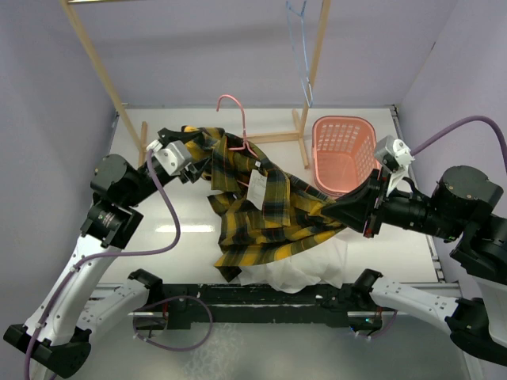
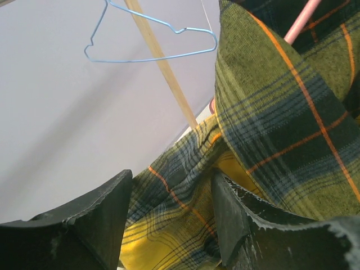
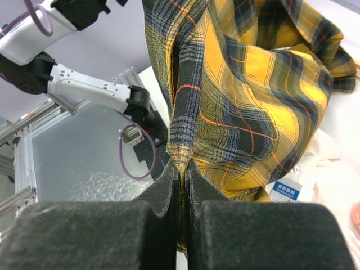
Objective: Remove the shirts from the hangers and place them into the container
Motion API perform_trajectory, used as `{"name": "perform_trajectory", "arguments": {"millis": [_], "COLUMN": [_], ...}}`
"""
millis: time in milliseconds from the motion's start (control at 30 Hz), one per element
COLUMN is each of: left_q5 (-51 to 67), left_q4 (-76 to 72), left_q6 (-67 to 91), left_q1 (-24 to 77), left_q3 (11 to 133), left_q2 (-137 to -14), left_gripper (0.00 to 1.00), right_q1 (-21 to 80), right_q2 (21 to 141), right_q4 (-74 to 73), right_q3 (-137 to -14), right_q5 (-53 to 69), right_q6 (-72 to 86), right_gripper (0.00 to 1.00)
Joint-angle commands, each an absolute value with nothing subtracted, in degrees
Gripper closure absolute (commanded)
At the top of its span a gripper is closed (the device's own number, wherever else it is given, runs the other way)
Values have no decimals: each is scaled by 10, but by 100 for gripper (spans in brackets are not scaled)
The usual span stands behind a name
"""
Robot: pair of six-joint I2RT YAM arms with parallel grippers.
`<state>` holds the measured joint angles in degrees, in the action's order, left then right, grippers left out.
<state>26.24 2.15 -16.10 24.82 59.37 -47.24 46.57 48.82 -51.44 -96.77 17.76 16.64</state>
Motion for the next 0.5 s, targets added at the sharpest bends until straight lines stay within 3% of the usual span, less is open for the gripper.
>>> {"name": "perform_trajectory", "arguments": {"millis": [0, 133, 200, 233, 300, 333, 467], "left_q5": [279, 298, 309, 315, 327, 330, 336], "left_q4": [-23, -36, -40, -44, -45, -45, -48], "left_q6": [-156, -145, -143, -142, -142, -143, -152], "left_q1": [250, 250, 250, 250, 250, 250, 250], "left_q3": [615, 615, 611, 608, 605, 604, 599], "left_q2": [-492, -501, -503, -502, -502, -502, -497], "left_gripper": [39, 41, 49, 56, 83, 91, 100], "right_q1": [469, 468, 469, 468, 468, 468, 468], "right_q2": [495, 495, 494, 493, 494, 493, 495], "right_q4": [-479, -475, -472, -470, -469, -469, -474], "right_q3": [-973, -961, -955, -953, -949, -947, -950], "right_q5": [245, 241, 240, 239, 234, 233, 216], "right_q6": [179, 178, 178, 179, 179, 178, 177], "right_gripper": [100, 100, 100, 100, 100, 100, 100]}}
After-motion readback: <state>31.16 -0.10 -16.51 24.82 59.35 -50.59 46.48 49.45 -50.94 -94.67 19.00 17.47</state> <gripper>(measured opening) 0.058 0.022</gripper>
